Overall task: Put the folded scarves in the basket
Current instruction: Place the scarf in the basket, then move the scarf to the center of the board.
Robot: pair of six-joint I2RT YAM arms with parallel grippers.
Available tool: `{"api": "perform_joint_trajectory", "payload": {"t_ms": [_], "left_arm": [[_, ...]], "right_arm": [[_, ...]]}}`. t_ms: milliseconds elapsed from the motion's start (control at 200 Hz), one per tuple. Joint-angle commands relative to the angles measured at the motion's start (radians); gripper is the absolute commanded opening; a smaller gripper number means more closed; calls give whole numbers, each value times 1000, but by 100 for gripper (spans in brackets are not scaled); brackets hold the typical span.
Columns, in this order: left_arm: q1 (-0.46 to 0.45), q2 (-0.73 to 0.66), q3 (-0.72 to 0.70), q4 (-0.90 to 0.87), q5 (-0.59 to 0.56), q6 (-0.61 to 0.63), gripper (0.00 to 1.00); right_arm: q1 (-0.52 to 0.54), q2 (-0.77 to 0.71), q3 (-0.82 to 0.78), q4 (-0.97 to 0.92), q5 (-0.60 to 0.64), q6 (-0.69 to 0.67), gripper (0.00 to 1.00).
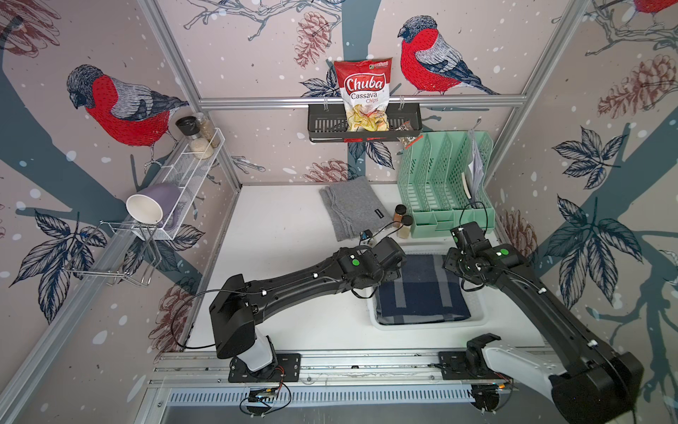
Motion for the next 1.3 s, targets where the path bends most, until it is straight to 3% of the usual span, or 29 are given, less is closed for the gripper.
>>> {"api": "perform_joint_trajectory", "payload": {"t_ms": [0, 170, 250, 390, 725, 900, 1075, 1156, 1296], "left_arm": [[-10, -17, -8, -5, 12, 33, 52], [-9, 15, -21, 49, 74, 37, 28], [2, 31, -28, 62, 92, 35, 22], [43, 49, -113, 149, 178, 28, 19], [72, 108, -124, 166, 176, 52, 18], [71, 78, -71, 129, 135, 65, 29], [92, 5, -14, 97, 95, 84, 49], [134, -30, -6, 89, 89, 105, 53], [264, -88, -30, 96, 101, 161, 53]], "right_arm": [[2, -9, 15, -6, 7, 15, 57], [21, -10, 9, 16, -23, 26, 50], [34, -8, 13, 24, -35, 27, 49], [62, -5, 18, 36, -39, 38, 47], [123, 9, 18, 57, -48, 64, 47], [132, 7, 20, 67, -47, 69, 50], [135, 0, 32, 84, -48, 66, 52], [136, -3, 37, 95, -50, 64, 53], [144, -1, 47, 115, -52, 63, 53]]}}
